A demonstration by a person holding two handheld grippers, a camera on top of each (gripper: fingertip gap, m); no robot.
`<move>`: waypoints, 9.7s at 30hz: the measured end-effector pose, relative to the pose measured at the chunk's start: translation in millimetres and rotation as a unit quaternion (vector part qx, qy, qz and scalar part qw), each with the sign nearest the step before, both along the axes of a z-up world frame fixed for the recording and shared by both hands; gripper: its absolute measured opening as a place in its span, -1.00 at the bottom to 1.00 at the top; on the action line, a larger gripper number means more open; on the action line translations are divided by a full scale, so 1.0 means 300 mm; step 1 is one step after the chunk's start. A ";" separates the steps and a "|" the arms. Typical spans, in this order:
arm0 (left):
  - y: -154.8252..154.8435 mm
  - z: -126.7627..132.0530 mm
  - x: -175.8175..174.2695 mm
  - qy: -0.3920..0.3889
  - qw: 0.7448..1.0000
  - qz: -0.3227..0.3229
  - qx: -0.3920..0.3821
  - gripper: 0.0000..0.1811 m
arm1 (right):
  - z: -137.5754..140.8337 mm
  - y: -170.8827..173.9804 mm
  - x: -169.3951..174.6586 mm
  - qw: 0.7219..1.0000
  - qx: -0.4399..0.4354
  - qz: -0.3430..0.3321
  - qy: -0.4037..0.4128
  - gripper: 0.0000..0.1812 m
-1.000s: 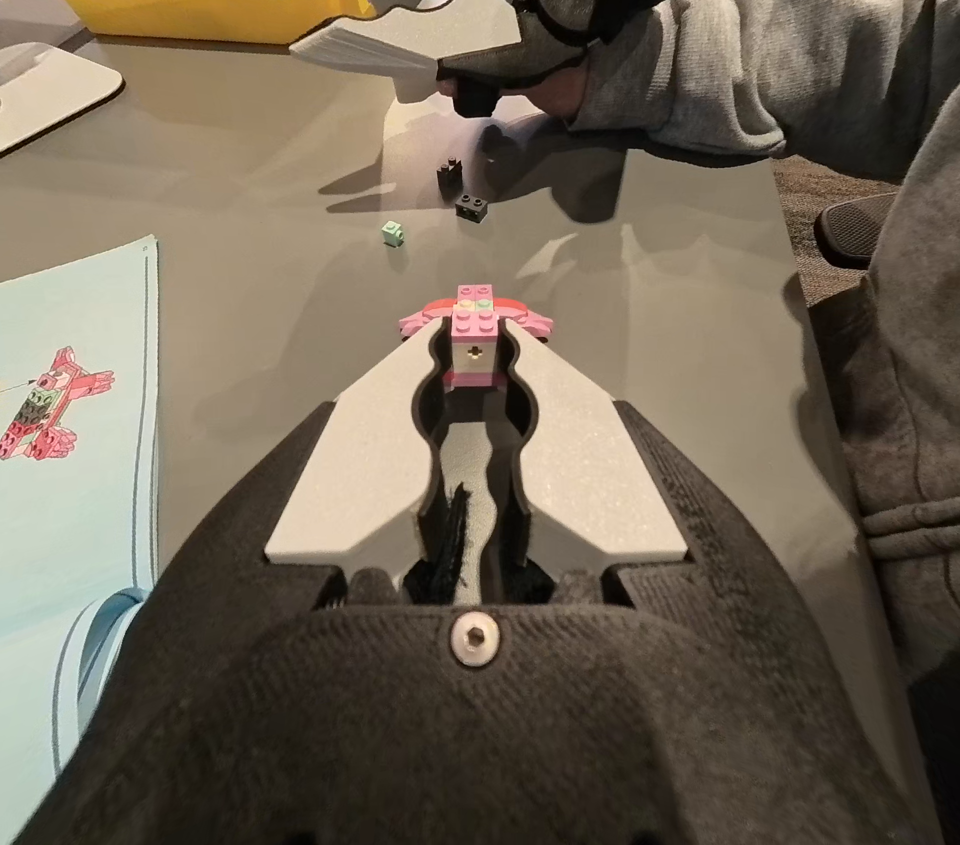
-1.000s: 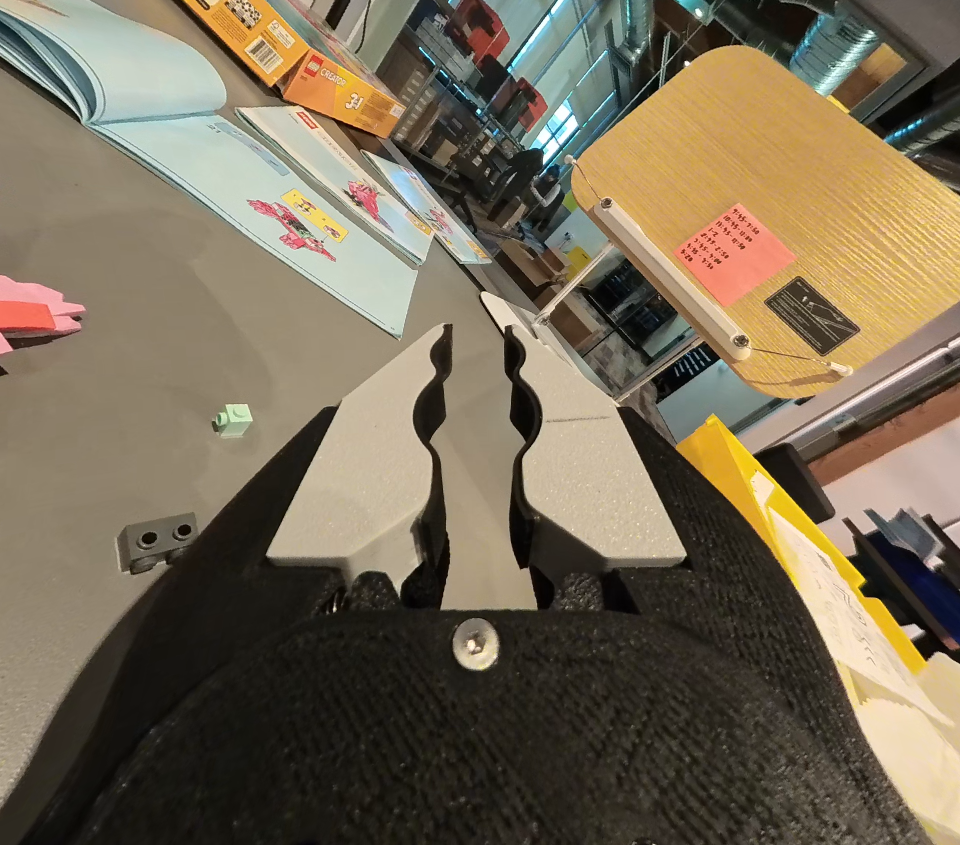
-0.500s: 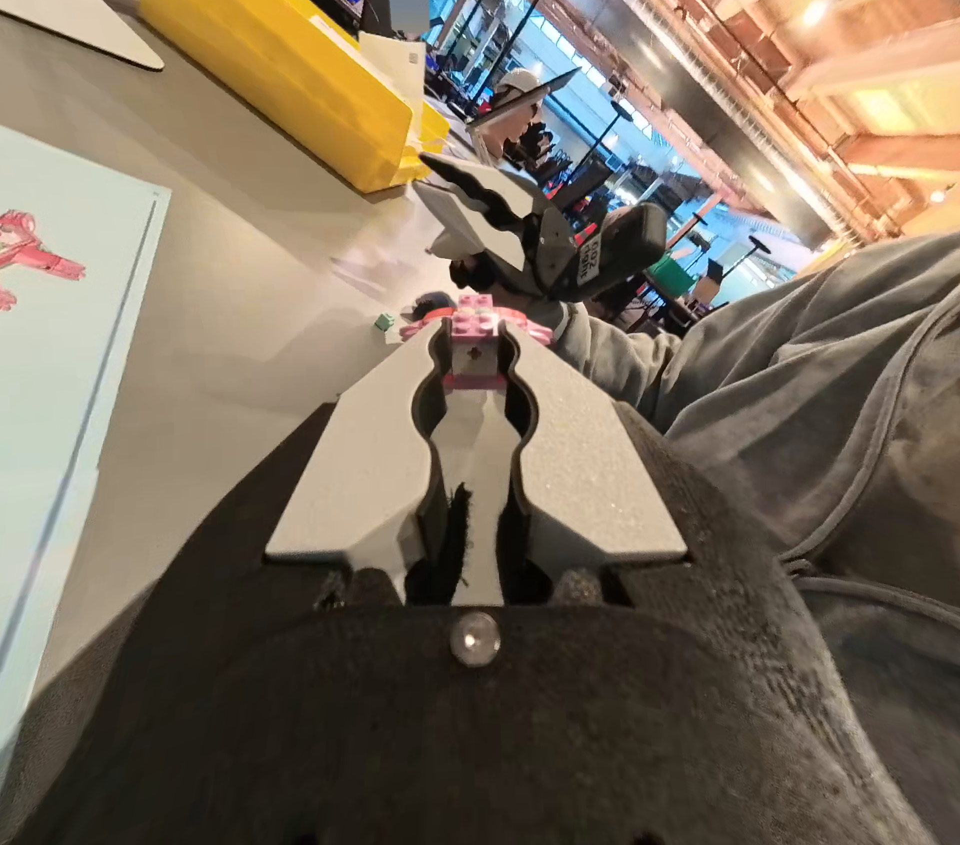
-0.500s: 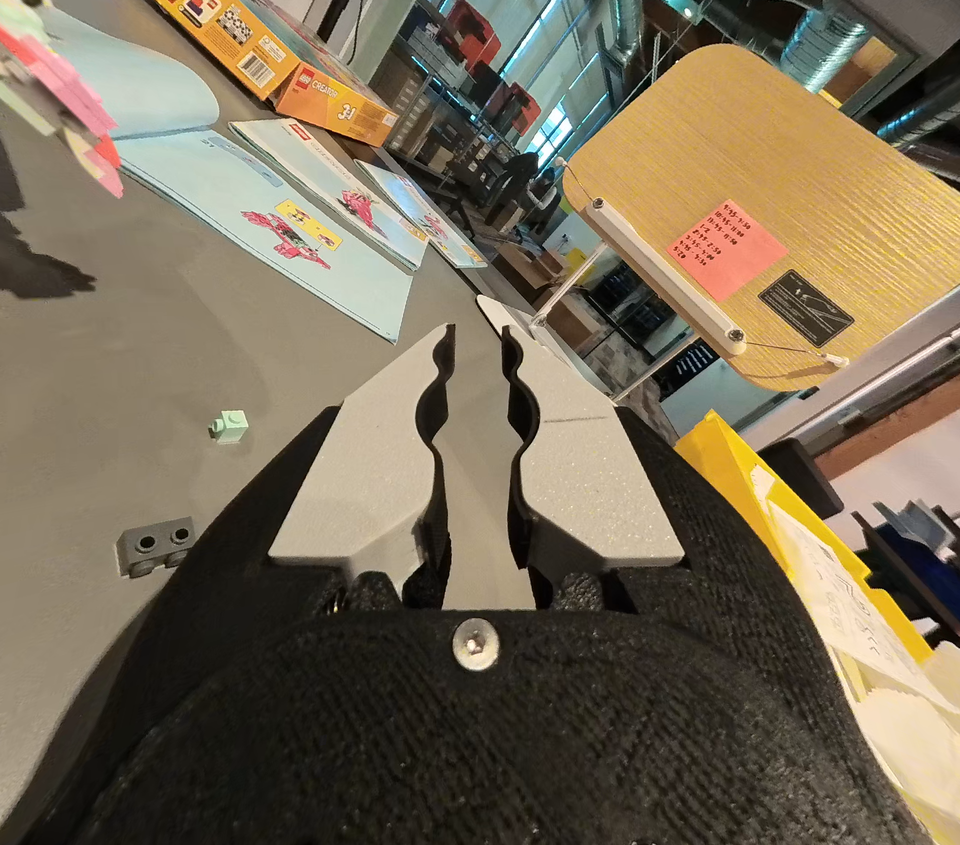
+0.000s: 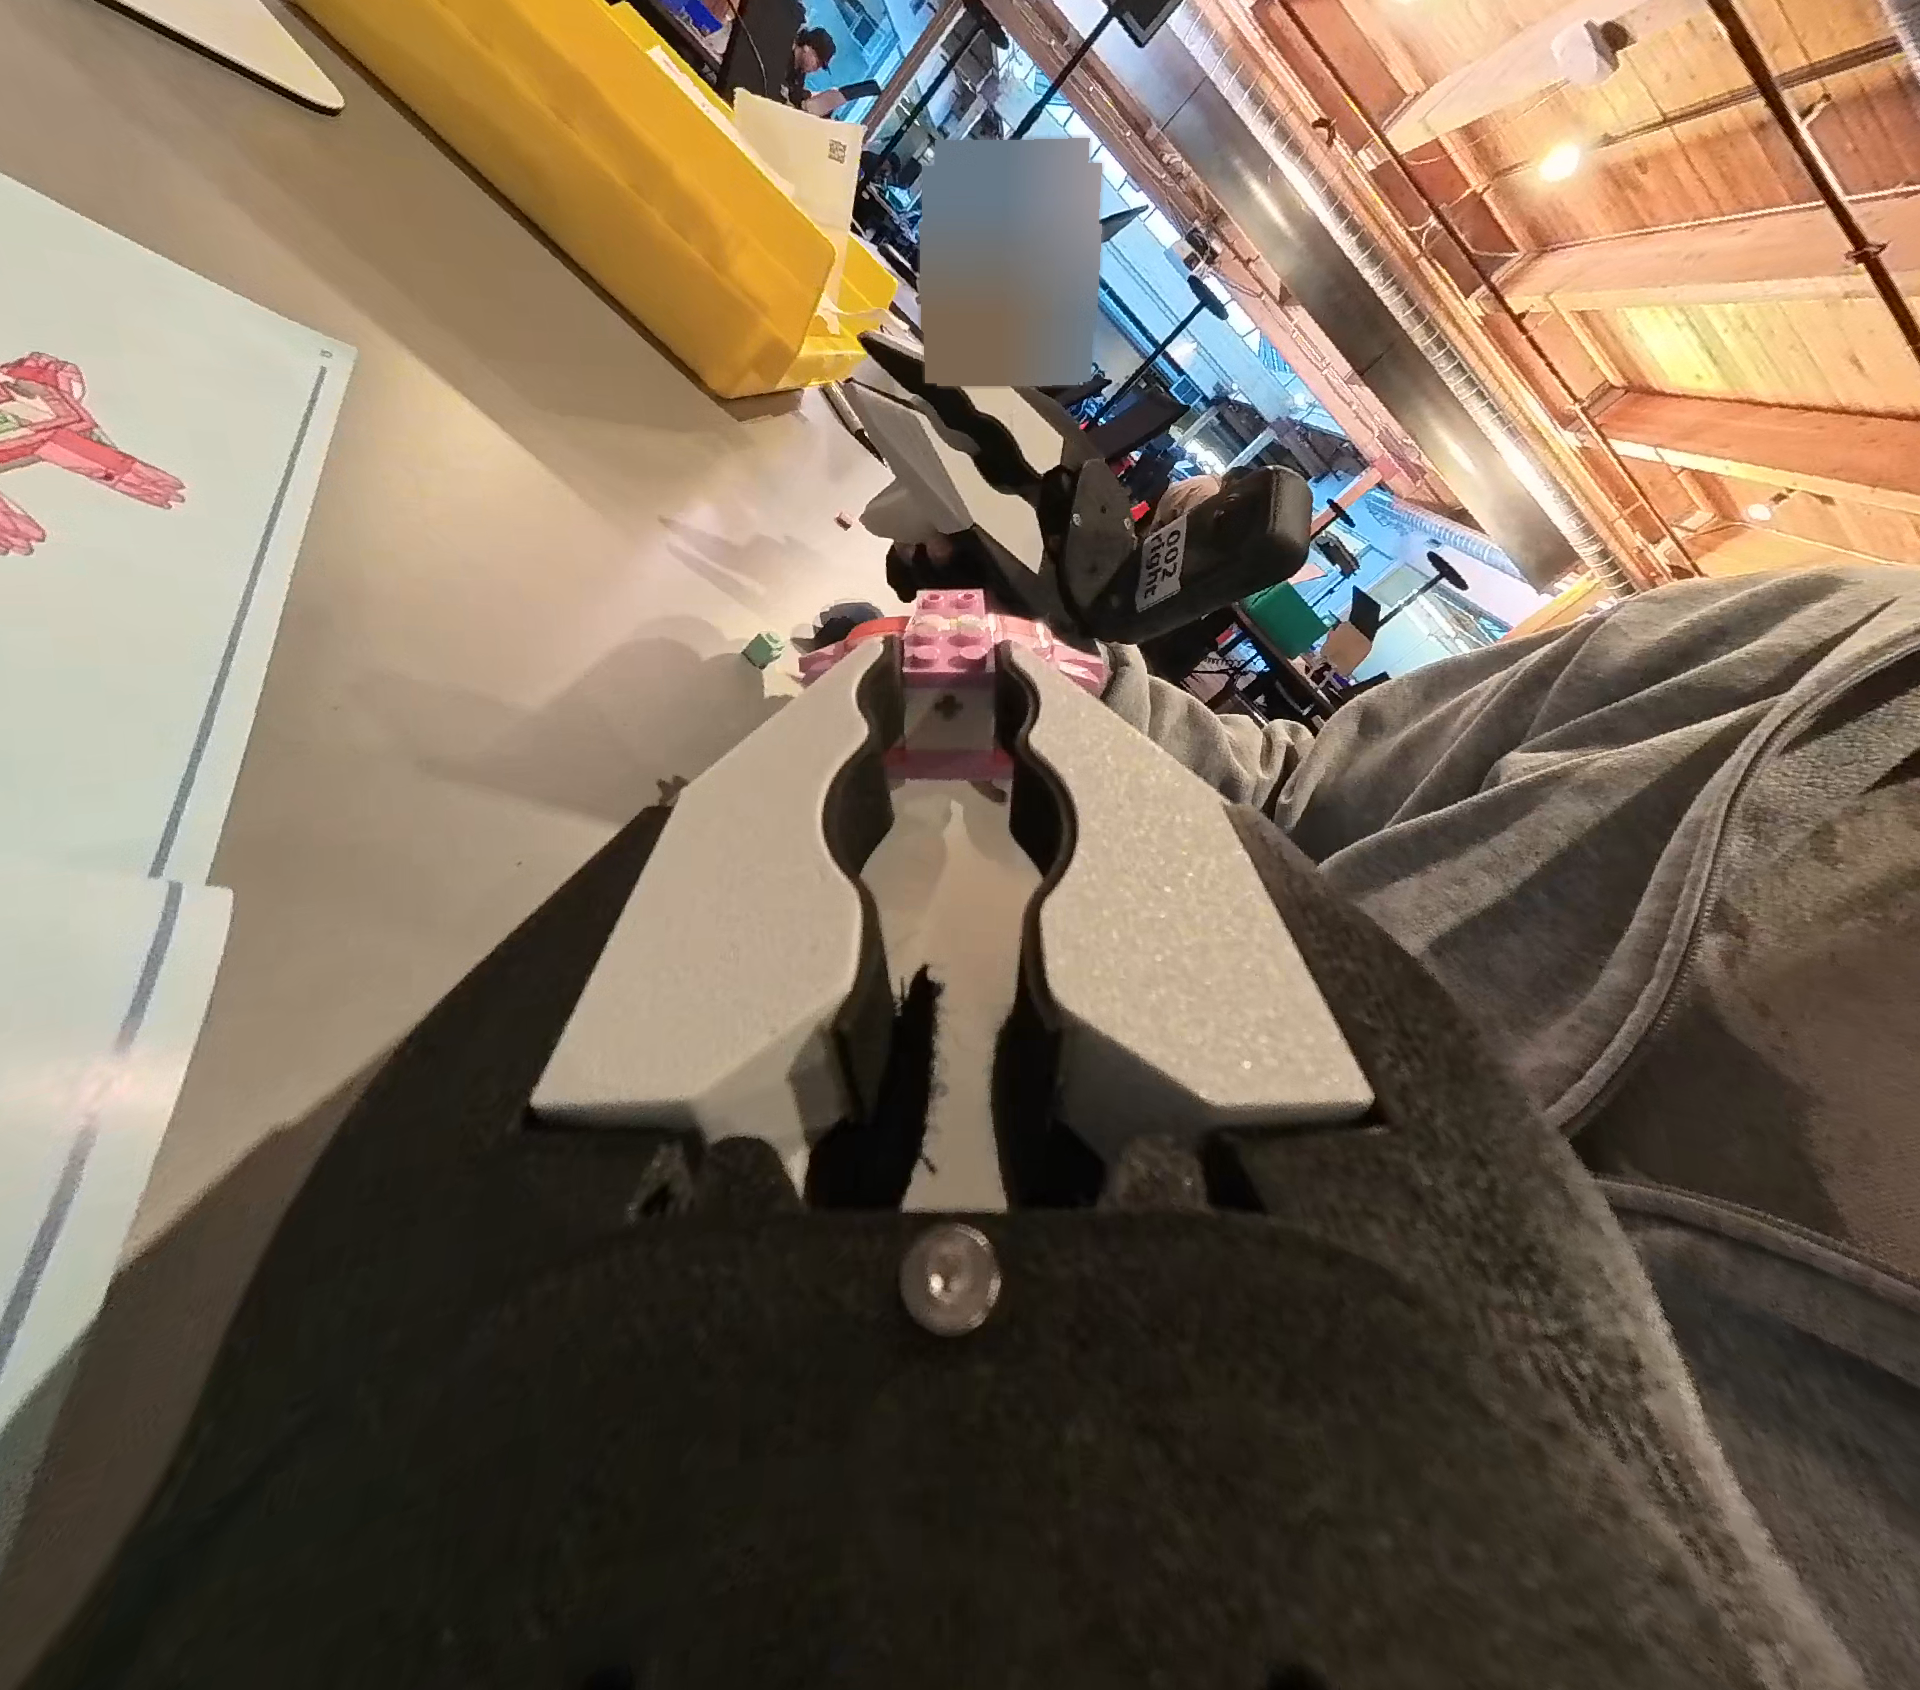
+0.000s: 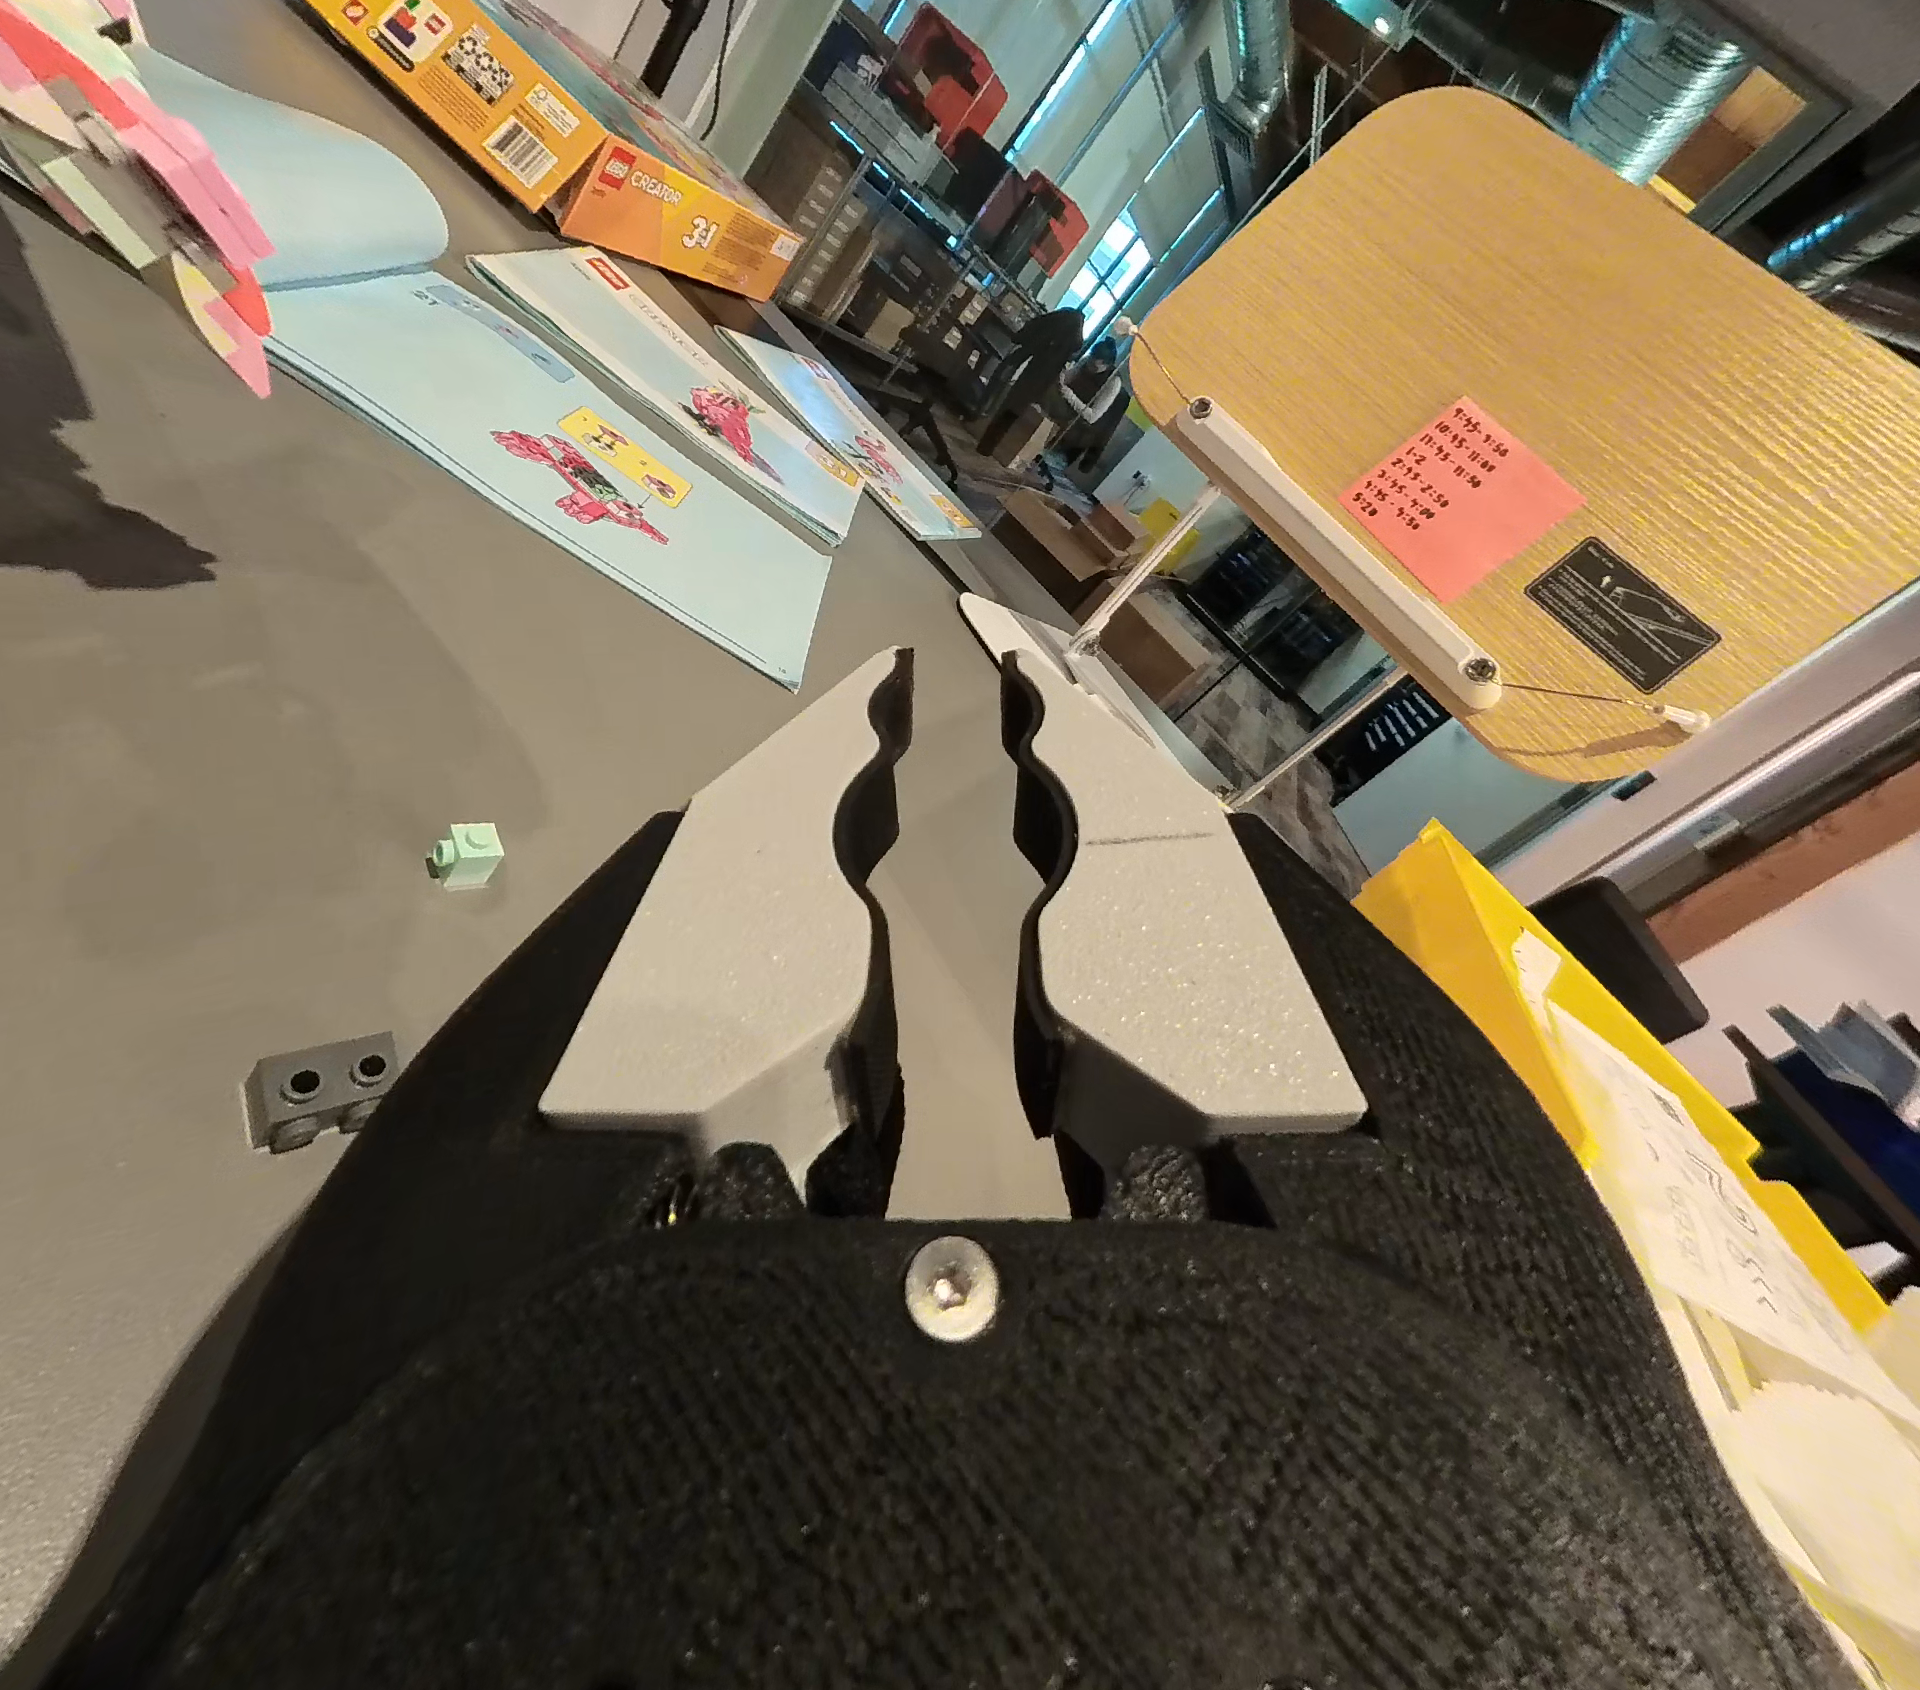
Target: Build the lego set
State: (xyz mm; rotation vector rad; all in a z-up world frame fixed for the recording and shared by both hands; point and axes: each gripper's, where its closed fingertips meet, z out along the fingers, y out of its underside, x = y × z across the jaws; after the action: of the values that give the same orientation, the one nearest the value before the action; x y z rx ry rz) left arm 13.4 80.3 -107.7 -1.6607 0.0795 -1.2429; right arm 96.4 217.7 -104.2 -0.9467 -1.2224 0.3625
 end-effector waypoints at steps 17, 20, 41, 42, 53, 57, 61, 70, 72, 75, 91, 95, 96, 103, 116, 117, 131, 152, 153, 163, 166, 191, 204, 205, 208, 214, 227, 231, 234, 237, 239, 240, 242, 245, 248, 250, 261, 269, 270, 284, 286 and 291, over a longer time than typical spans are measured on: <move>0.003 0.002 0.084 0.106 0.991 0.051 0.060 -0.83 | 0.000 -0.004 0.003 1.000 0.004 0.003 -0.001 -0.82; -0.029 0.004 0.099 0.146 0.981 0.089 0.089 -0.83 | -0.003 -0.001 0.003 1.000 0.006 0.000 -0.004 -0.82; -0.130 0.056 -0.051 0.088 0.970 0.196 0.116 -0.83 | -0.009 -0.030 -0.016 0.999 0.021 0.022 -0.016 -0.78; -0.130 0.056 -0.052 0.087 0.970 0.197 0.116 -0.83 | -0.009 -0.031 -0.016 0.999 0.022 0.023 -0.016 -0.78; -0.129 0.056 -0.057 0.082 0.970 0.199 0.114 -0.83 | -0.004 -0.041 -0.022 0.999 0.025 0.033 -0.015 -0.76; -0.128 0.055 -0.060 0.081 0.970 0.201 0.113 -0.83 | -0.004 -0.041 -0.024 0.999 0.024 0.035 -0.015 -0.76; -0.126 0.054 -0.062 0.078 0.970 0.201 0.110 -0.83 | -0.004 -0.041 -0.027 0.999 0.023 0.036 -0.015 -0.76; -0.125 0.053 -0.063 0.077 0.970 0.201 0.109 -0.83 | -0.003 -0.040 -0.031 0.999 0.022 0.038 -0.015 -0.76; -0.124 0.053 -0.063 0.077 0.970 0.201 0.108 -0.83 | -0.003 -0.041 -0.032 0.999 0.022 0.039 -0.014 -0.76; -0.124 0.052 -0.063 0.078 0.971 0.201 0.108 -0.83 | -0.002 -0.040 -0.032 0.999 0.021 0.040 -0.013 -0.76; -0.122 0.051 -0.064 0.079 0.970 0.203 0.107 -0.83 | -0.001 -0.041 -0.033 0.999 0.010 0.043 -0.010 -0.76; -0.121 0.049 -0.064 0.080 0.970 0.202 0.105 -0.83 | -0.007 -0.042 -0.031 0.999 -0.012 0.047 -0.012 -0.76; -0.120 0.049 -0.063 0.080 0.971 0.202 0.104 -0.83 | -0.004 -0.042 -0.029 0.999 -0.018 0.048 -0.010 -0.76; -0.118 0.047 -0.065 0.082 0.970 0.205 0.103 -0.83 | 0.011 -0.062 -0.019 0.997 -0.030 0.065 0.002 -0.72; -0.116 0.047 -0.067 0.086 0.968 0.210 0.105 -0.83 | 0.033 -0.323 -0.119 0.984 0.051 0.169 -0.036 -0.47; -0.116 0.047 -0.066 0.086 0.968 0.210 0.105 -0.83 | 0.030 -0.357 -0.131 0.980 0.068 0.181 -0.046 -0.45; -0.108 0.030 -0.033 0.121 0.969 0.193 0.099 -0.83 | -0.027 -0.578 -0.326 0.932 0.259 0.152 -0.205 -0.48; -0.105 0.017 -0.011 0.141 0.969 0.179 0.093 -0.83 | -0.061 -0.544 -0.333 0.915 0.301 0.119 -0.241 -0.81; -0.105 0.017 -0.011 0.141 0.969 0.179 0.092 -0.83 | -0.061 -0.543 -0.334 0.914 0.304 0.117 -0.240 -0.81; -0.108 0.028 -0.022 0.148 0.963 0.200 0.104 -0.76 | -0.050 -0.528 -0.330 0.910 0.336 0.095 -0.224 -0.80; -0.106 0.024 -0.020 0.150 0.964 0.198 0.100 -0.71 | -0.041 -0.519 -0.321 0.907 0.351 0.087 -0.216 -0.80; -0.101 0.010 0.019 0.180 0.963 0.173 0.101 -0.52 | -0.025 -0.503 -0.303 0.896 0.394 0.062 -0.198 -0.80; -0.103 0.015 0.021 0.180 0.962 0.177 0.108 -0.50 | -0.030 -0.468 -0.292 0.892 0.401 0.038 -0.205 -0.80; -0.102 0.015 0.020 0.183 0.961 0.179 0.108 -0.48 | -0.028 -0.469 -0.291 0.892 0.401 0.039 -0.204 -0.80; -0.099 0.011 0.021 0.186 0.960 0.179 0.105 -0.46 | -0.029 -0.475 -0.291 0.892 0.402 0.042 -0.203 -0.80; -0.101 0.008 0.040 0.189 0.962 0.162 0.108 -0.46 | -0.028 -0.487 -0.290 0.892 0.403 0.043 -0.199 -0.80; -0.096 0.011 0.027 0.230 0.945 0.196 0.123 -0.41 | -0.010 -0.466 -0.274 0.894 0.405 0.022 -0.189 -0.80; -0.099 0.008 0.041 0.235 0.946 0.184 0.126 -0.50 | -0.021 -0.508 -0.277 0.893 0.411 0.030 -0.180 -0.80; -0.111 0.001 0.067 0.231 0.953 0.154 0.123 -0.81 | -0.033 -0.523 -0.269 0.897 0.404 0.022 -0.177 -0.80; -0.113 -0.034 0.083 0.248 0.955 0.131 0.092 -0.82 | -0.066 -0.523 -0.251 0.905 0.380 0.021 -0.188 -0.79; -0.115 -0.062 0.091 0.276 0.952 0.114 0.075 -0.82 | -0.087 -0.513 -0.231 0.912 0.358 0.022 -0.197 -0.68; -0.116 -0.074 0.093 0.289 0.949 0.107 0.069 -0.82 | -0.096 -0.500 -0.215 0.918 0.339 0.023 -0.203 -0.62; -0.118 -0.094 0.097 0.313 0.943 0.094 0.063 -0.82 | -0.115 -0.460 -0.170 0.936 0.281 0.031 -0.209 -0.56; -0.118 -0.131 0.105 0.344 0.935 0.069 0.045 -0.83 | -0.149 -0.366 -0.090 0.966 0.127 0.049 -0.219 -0.69; -0.117 -0.179 0.108 0.393 0.918 0.043 0.027 -0.83 | -0.191 -0.277 -0.038 0.961 -0.128 0.094 -0.227 -0.78; -0.116 -0.200 0.111 0.410 0.911 0.030 0.019 -0.82 | -0.201 -0.234 -0.026 0.929 -0.262 0.128 -0.226 -0.76; -0.114 -0.254 0.099 0.431 0.902 -0.001 -0.022 -0.75 | -0.302 -0.205 -0.038 0.853 -0.350 0.208 -0.326 -0.92; -0.096 -0.266 0.105 0.459 0.888 -0.005 -0.013 -0.50 | -0.166 -0.423 -0.092 0.823 -0.310 0.368 -0.302 -0.92; -0.094 -0.271 0.109 0.466 0.885 -0.009 -0.012 -0.52 | -0.161 -0.450 -0.099 0.815 -0.302 0.386 -0.309 -0.92; -0.095 -0.276 0.126 0.456 0.889 -0.038 -0.012 -0.65 | -0.227 -0.529 -0.146 0.770 -0.267 0.433 -0.385 -0.92; -0.095 -0.278 0.126 0.455 0.890 -0.040 -0.015 -0.66 | -0.228 -0.532 -0.146 0.767 -0.270 0.435 -0.386 -0.92; -0.095 -0.277 0.126 0.454 0.890 -0.038 -0.014 -0.66 | -0.220 -0.532 -0.147 0.768 -0.272 0.439 -0.379 -0.92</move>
State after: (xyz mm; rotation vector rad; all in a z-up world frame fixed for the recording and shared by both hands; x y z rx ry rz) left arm 51.1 51.9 -190.8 -2.1506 0.7041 -0.4185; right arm 52.1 58.1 -170.2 -0.9740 -2.3920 1.2148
